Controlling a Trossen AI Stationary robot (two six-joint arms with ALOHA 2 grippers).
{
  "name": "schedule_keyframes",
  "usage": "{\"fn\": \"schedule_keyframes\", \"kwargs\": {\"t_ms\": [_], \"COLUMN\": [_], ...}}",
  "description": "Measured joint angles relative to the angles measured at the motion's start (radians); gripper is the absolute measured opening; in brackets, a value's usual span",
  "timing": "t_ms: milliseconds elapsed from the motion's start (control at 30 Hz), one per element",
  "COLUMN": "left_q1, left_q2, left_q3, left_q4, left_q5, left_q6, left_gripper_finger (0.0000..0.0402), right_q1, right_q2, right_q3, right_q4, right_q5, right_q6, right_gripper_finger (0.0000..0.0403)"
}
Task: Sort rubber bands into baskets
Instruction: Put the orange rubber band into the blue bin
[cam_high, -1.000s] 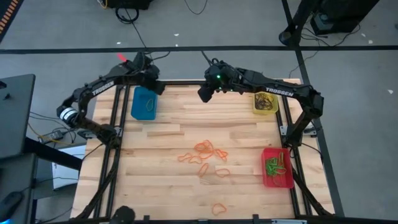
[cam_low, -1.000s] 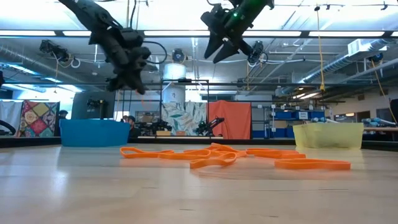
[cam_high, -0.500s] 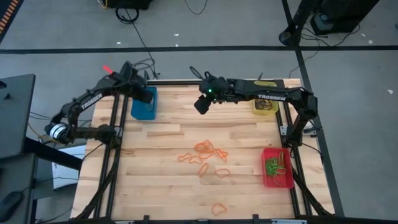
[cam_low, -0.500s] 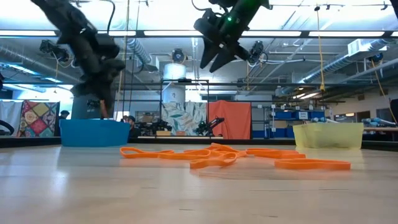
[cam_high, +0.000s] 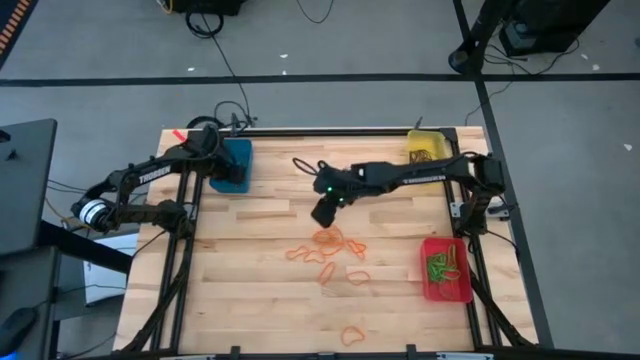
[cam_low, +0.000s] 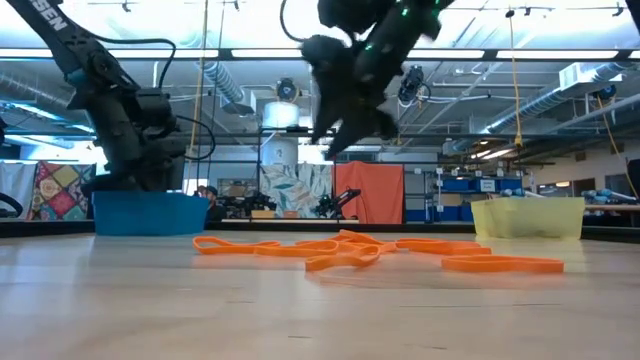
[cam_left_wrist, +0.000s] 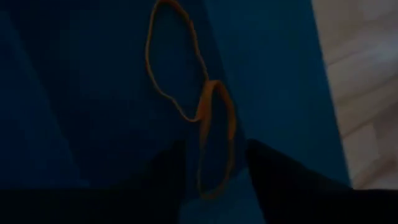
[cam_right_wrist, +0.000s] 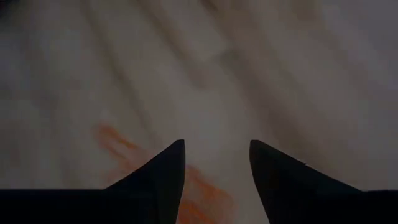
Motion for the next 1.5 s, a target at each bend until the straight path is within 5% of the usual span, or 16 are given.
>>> {"fn": "schedule_keyframes", "kwargs": {"t_ms": [100,200,300,467,733,900,1033,1333,1500], "left_q1": [0.000,0.000,-0.009,-0.056,-0.238,-0.379,-0.475,-0.665,-0.718], "left_q2": [0.000,-0.012,-0.049,-0.175,-0.371,-0.407,-0.405,-0.397,-0.375], "left_q3": [0.007,0.046,0.094,0.175,0.211,0.211,0.210,0.210,0.210], "left_q4": [-0.007,-0.049,-0.116,-0.238,-0.305,-0.292,-0.264,-0.176,-0.174], "left_q5": [0.013,0.014,-0.027,-0.015,0.121,-0.015,-0.097,-0.237,-0.326], "left_q6": [0.000,-0.021,-0.048,-0.055,-0.285,-0.422,-0.515,-0.650,-0.682], "left_gripper_finger": [0.0216,0.0237,0.0240,0.0240,0.0240,0.0240,0.0240,0.0240,0.0238], "right_q1": [0.004,0.027,0.049,0.080,0.150,0.169,0.161,0.150,0.151], "right_q2": [0.047,0.100,0.137,0.161,0.159,0.159,0.158,0.152,0.151], "right_q3": [-0.054,-0.081,-0.084,-0.086,-0.084,-0.116,-0.186,-0.349,-0.361], "right_q4": [0.163,0.216,0.206,0.154,0.150,0.218,0.356,0.525,0.522], "right_q5": [-0.073,0.016,0.102,0.064,0.077,0.191,0.163,0.112,0.105], "right_q6": [0.104,0.134,0.159,0.177,-0.042,-0.316,-0.450,-0.473,-0.490], "right_gripper_finger": [0.0186,0.0178,0.0172,0.0171,0.0170,0.0158,0.0149,0.0145,0.0095]}}
